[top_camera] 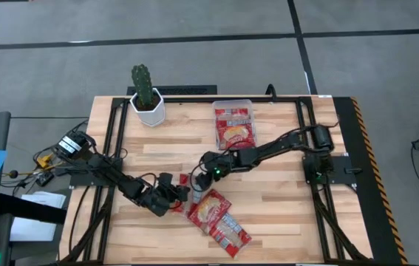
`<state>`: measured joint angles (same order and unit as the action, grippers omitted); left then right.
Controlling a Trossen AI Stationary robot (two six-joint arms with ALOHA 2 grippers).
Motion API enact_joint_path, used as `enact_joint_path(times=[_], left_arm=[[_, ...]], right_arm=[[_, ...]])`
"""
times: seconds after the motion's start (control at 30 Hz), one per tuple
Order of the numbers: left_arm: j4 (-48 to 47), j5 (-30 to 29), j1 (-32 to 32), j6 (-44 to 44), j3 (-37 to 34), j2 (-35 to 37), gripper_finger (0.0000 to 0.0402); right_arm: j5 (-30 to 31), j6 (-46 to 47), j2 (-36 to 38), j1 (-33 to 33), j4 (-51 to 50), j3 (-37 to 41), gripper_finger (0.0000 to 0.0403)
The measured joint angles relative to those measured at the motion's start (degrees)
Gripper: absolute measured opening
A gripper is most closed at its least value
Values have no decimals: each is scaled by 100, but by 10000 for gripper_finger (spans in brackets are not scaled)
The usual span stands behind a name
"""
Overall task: Sort popcorn bags into baskets
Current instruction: Put the popcorn bag into the transparent bin
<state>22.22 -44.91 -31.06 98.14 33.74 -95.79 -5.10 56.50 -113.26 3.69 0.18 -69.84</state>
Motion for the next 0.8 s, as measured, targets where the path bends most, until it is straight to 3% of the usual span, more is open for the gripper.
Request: enact_joint_path(times=[0.27, 0.43, 0.7, 0.8], left_arm=[[294, -243, 434, -1265, 4, 670, 19], [950, -306, 811, -2690, 11, 1216, 21], [1215, -592, 1228, -4143, 17, 2285, 22], [1256, -625, 1320, -4598, 17, 2652, 22]], right_arm=[[1119, -800, 1430, -95, -1443, -6, 276], [1322, -906, 1843, 31, -1414, -7, 276], [2952, -1014, 2480, 376, -1331, -7, 276], [3297, -1207, 2764, 453, -1325, -7, 276]])
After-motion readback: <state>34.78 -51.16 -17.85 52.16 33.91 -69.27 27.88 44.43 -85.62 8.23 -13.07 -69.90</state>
